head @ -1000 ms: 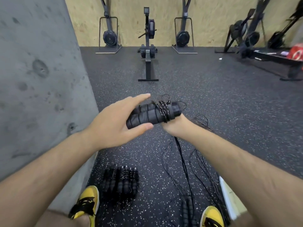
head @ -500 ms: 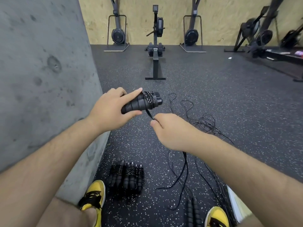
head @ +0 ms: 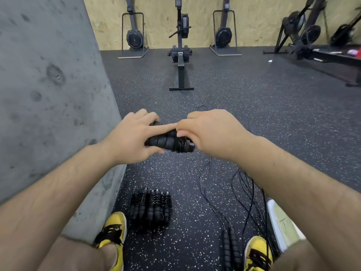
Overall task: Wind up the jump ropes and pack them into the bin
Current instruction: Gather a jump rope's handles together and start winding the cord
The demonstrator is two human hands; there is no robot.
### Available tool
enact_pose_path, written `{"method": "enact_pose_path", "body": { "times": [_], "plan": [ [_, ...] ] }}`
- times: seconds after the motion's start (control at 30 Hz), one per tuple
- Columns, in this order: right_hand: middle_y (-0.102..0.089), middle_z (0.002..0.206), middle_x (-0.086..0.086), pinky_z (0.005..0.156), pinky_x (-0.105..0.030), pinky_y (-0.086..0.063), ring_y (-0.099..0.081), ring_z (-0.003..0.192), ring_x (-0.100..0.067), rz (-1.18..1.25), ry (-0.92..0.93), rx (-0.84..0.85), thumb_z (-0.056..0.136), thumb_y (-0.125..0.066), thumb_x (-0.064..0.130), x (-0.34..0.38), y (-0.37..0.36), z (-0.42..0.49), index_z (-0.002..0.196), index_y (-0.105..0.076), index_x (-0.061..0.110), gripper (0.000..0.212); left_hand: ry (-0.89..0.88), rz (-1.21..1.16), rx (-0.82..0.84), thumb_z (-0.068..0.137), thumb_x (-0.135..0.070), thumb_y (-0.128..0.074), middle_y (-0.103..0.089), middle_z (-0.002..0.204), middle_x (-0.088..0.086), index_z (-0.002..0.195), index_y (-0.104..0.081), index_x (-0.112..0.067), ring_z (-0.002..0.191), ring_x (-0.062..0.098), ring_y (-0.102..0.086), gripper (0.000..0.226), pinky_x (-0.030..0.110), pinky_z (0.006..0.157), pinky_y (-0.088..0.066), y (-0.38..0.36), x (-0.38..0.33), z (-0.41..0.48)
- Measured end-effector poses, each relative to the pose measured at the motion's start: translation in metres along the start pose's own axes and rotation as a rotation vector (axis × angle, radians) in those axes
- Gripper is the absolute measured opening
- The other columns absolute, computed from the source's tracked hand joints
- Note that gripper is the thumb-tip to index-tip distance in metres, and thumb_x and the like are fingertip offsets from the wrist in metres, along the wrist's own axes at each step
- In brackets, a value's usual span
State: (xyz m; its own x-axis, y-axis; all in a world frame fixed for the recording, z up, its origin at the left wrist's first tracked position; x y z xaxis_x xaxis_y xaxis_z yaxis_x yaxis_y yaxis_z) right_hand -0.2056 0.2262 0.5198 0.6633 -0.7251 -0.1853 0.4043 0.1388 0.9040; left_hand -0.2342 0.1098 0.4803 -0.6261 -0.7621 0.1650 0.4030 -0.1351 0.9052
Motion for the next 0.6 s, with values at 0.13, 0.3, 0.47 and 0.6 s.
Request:
{"method": "enact_pose_path", "body": {
  "times": [0.13,0.3,0.47,0.6],
  "plan": [
    [-0.062,0.096,0.007,0.066,-0.033,-0.042,-0.062,0.089,-0.02,0.037,-0.021,-0.032,0.093,-0.027,0.065,-0.016,-0.002,0.003,0.106,-0.059,0.032,0.047,-0.05,-0.11,0.062,0.079,-0.063,-0.06,-0.055,0.111,-0.007,0.142,-0.044,-0.046,0.094,0.018,-0.044,0.067,0.044,0.076,-0.044,0.001,-0.019,-0.005],
    [-0.062,0.088,0.01,0.073,-0.034,-0.046,-0.058,0.085,-0.016,0.27,-0.123,-0.011,0.092,-0.033,0.062,-0.041,-0.009,-0.002,0.096,-0.061,0.03,0.043,0.008,-0.435,0.046,0.078,-0.05,-0.075,-0.051,0.113,-0.018,0.14,-0.047,-0.031,0.102,0.017,-0.048,0.07,0.043,0.094,-0.042,0.015,-0.036,-0.011],
    [-0.059,0.079,0.015,0.068,-0.021,-0.043,-0.052,0.072,0.001,0.65,-0.27,0.031,0.104,-0.046,0.033,-0.055,-0.035,-0.01,0.096,-0.063,0.018,0.024,0.019,-0.542,-0.02,0.08,-0.045,-0.079,-0.057,0.112,-0.012,0.142,-0.05,-0.024,0.106,0.018,-0.05,0.072,0.027,0.096,-0.04,0.031,-0.038,-0.015],
    [-0.051,0.083,0.006,0.055,-0.007,-0.044,-0.055,0.059,0.005,1.083,-0.397,0.23,0.098,-0.049,-0.004,-0.031,-0.07,-0.015,0.086,-0.051,0.009,0.018,0.046,-0.675,-0.077,0.085,-0.048,-0.072,-0.059,0.116,-0.013,0.145,-0.05,-0.024,0.109,0.018,-0.053,0.067,0.028,0.098,-0.039,0.032,-0.042,-0.013]
  ]
}}
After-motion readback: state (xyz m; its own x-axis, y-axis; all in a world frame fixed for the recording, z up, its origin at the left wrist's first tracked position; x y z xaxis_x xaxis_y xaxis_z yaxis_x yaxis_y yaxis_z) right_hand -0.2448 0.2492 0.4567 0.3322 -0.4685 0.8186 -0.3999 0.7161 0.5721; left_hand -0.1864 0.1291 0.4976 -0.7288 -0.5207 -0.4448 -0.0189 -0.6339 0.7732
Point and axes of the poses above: each hand's wrist, its own z-axis towards the middle knuckle, its own y-axis out of the back of the hand, x = y × z, the point moved 10 cm from there along z, towards the middle knuckle
